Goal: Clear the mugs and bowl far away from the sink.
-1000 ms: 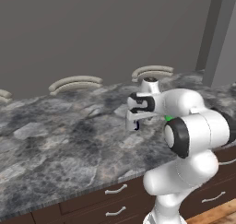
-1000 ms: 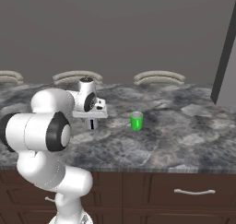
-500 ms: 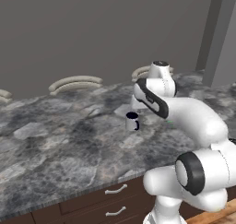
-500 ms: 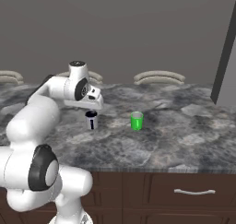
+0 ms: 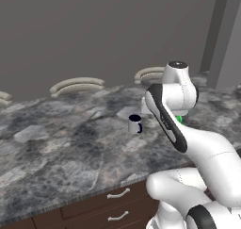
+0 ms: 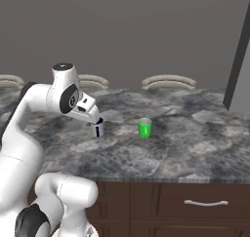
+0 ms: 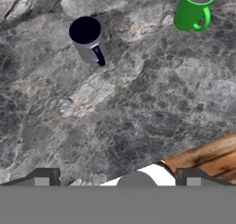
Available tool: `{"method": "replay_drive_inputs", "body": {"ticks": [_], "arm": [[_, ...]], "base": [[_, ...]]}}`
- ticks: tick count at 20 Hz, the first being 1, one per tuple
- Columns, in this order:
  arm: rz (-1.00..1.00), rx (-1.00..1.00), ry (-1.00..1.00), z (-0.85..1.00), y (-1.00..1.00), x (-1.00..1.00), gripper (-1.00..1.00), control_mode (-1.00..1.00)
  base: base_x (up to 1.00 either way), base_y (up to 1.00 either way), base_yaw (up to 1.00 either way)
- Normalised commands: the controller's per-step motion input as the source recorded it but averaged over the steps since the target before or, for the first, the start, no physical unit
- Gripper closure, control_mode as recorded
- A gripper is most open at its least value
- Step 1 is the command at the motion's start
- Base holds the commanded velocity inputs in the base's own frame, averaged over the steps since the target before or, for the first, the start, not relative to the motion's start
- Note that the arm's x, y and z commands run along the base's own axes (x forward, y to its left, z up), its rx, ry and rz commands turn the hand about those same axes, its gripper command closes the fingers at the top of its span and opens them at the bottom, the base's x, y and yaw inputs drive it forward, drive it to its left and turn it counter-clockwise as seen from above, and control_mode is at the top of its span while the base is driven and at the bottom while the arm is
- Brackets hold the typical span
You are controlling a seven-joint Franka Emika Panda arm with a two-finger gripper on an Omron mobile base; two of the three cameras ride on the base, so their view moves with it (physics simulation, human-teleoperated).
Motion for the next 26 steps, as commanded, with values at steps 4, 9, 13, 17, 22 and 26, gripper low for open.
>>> {"method": "replay_drive_inputs", "body": {"ticks": [4, 9, 13, 17, 22, 26], "arm": [[-0.07, 0.00, 0.00, 0.41, 0.00, -0.23, -1.00, -1.00], [0.07, 0.00, -0.10, 0.66, 0.00, -0.26, -1.00, -1.00], [0.22, 0.00, -0.25, 0.66, 0.00, -0.64, -1.00, -1.00], [0.03, 0.00, -0.06, 0.14, -0.02, -0.14, -1.00, 1.00], [0.00, 0.00, 0.00, 0.00, 0.00, 0.00, -1.00, 1.00], [0.00, 0.00, 0.00, 0.00, 0.00, 0.00, -1.00, 1.00]], "base": [[0.00, 0.00, 0.00], [0.00, 0.00, 0.00], [0.00, 0.00, 0.00], [-0.27, -0.41, -0.30], [0.00, -0.05, -0.97], [0.00, 0.00, -1.00]]}}
